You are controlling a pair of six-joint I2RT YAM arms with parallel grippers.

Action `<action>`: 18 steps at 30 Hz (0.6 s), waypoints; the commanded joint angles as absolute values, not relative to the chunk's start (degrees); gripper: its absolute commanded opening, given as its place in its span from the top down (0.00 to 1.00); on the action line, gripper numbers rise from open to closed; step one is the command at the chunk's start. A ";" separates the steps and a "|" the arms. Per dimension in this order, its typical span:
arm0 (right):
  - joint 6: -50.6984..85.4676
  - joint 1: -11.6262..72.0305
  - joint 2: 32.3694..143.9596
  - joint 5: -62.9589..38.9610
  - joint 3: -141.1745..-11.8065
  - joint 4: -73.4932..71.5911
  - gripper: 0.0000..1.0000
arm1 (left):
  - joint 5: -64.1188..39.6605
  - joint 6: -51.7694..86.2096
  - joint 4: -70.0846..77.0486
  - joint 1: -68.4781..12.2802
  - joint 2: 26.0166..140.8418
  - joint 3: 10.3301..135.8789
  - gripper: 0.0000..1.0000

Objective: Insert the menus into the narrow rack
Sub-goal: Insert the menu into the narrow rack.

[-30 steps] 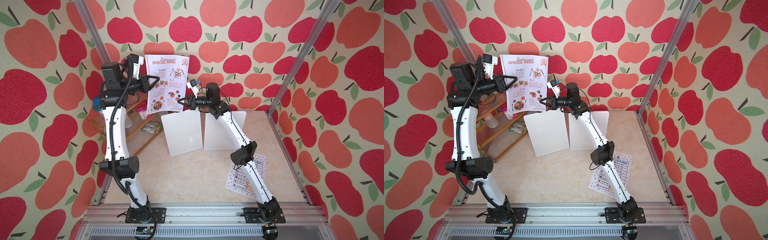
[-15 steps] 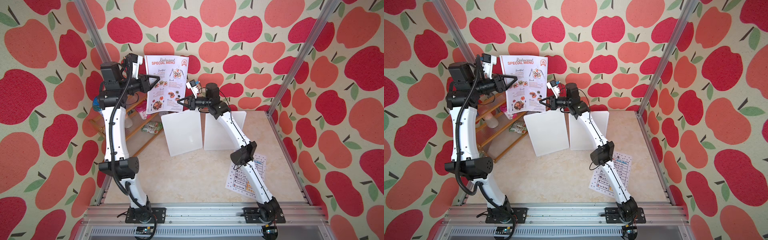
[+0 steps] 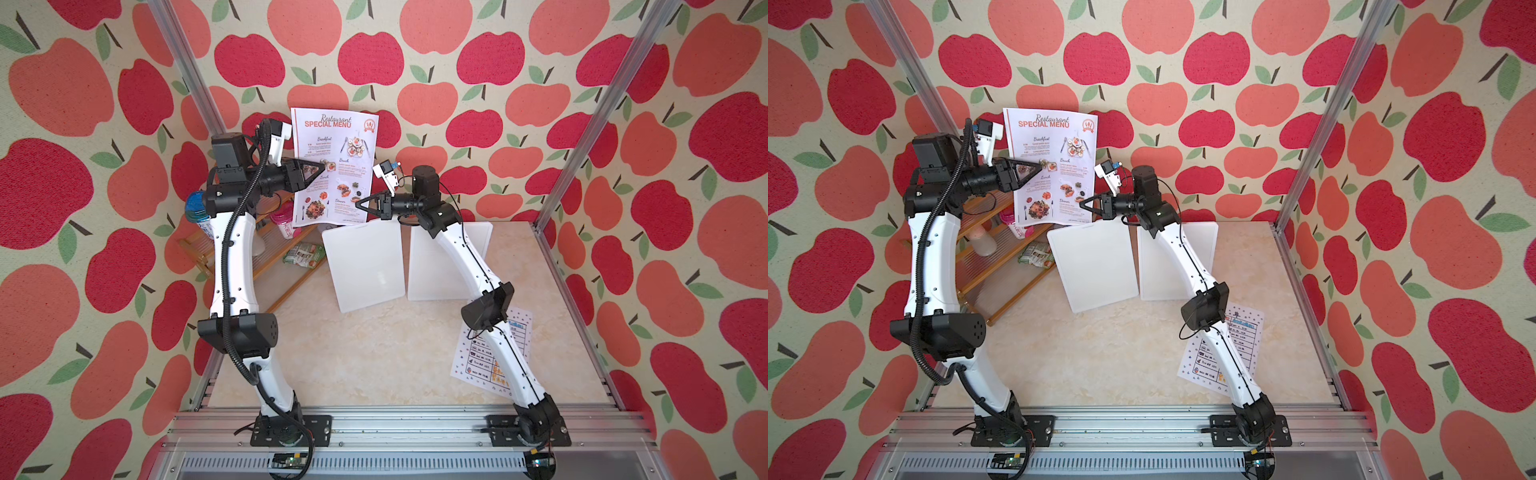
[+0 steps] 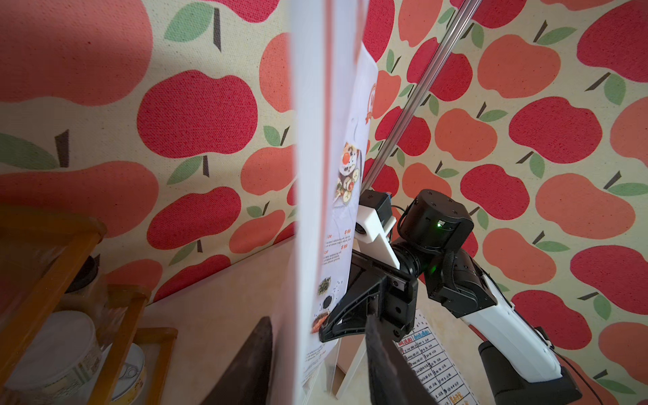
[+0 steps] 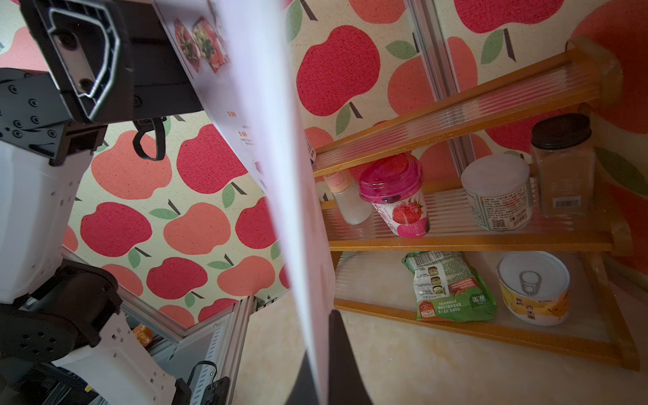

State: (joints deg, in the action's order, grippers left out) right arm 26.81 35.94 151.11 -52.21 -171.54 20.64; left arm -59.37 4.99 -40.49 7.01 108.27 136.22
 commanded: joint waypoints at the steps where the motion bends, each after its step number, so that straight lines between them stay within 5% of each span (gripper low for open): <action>1: 28.17 35.59 151.88 -52.67 -173.06 21.50 1.00 | -60.92 3.29 -39.41 7.38 105.43 133.83 0.61; 6: 28.90 35.28 151.69 -51.03 -173.02 20.31 1.00 | -60.20 2.89 -39.72 7.38 105.17 134.01 0.79; 18: 25.23 35.94 151.96 -50.12 -172.82 22.70 1.00 | -58.80 1.06 -42.62 7.20 105.19 134.91 0.99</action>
State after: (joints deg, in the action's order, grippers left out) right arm 27.09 35.88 151.11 -50.46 -171.54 21.04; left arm -59.27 2.81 -40.95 6.98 106.74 133.56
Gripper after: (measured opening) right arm 0.058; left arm 0.048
